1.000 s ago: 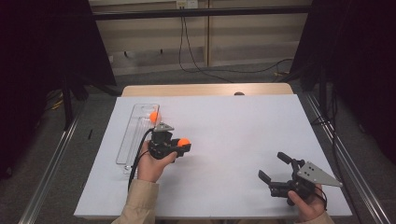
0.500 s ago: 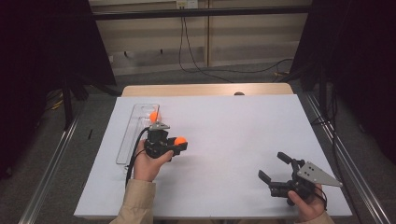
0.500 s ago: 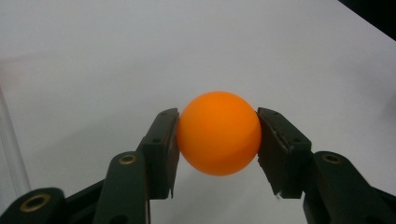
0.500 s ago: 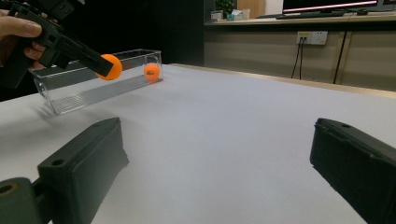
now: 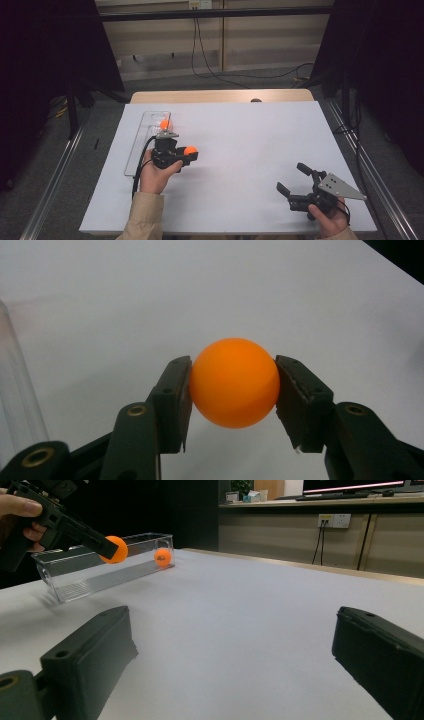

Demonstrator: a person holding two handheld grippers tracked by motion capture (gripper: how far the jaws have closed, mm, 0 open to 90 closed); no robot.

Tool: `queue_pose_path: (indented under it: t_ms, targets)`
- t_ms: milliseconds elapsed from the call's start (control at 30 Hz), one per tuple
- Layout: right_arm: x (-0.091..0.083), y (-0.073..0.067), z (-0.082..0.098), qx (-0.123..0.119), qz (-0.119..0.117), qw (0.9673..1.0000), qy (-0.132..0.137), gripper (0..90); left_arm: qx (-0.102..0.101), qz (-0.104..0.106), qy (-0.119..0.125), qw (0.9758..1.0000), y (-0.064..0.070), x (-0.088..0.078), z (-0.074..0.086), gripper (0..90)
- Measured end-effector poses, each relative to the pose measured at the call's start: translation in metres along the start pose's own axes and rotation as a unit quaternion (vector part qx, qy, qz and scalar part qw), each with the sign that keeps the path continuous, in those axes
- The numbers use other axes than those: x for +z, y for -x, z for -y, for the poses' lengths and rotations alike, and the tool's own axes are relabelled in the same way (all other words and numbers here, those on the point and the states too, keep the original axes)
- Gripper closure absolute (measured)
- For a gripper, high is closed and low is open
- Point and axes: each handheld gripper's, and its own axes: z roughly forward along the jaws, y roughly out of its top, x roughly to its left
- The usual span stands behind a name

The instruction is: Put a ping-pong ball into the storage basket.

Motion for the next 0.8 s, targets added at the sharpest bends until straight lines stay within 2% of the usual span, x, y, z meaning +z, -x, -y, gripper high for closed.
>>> queue_pose_path:
  t_ms: [467, 800]
  targets:
    - [0.0, 0.0, 0.0, -0.002, -0.001, 1.0, -0.001, 2.4, -0.001, 0.001, -0.004, 1.0, -0.005, -0.006, -0.001, 50.8]
    - [0.0, -0.001, 0.0, -0.001, -0.001, 1.0, -0.001, 2.4, -0.009, 0.0, 0.001, 1.0, -0.008, -0.011, -0.001, 50.7]
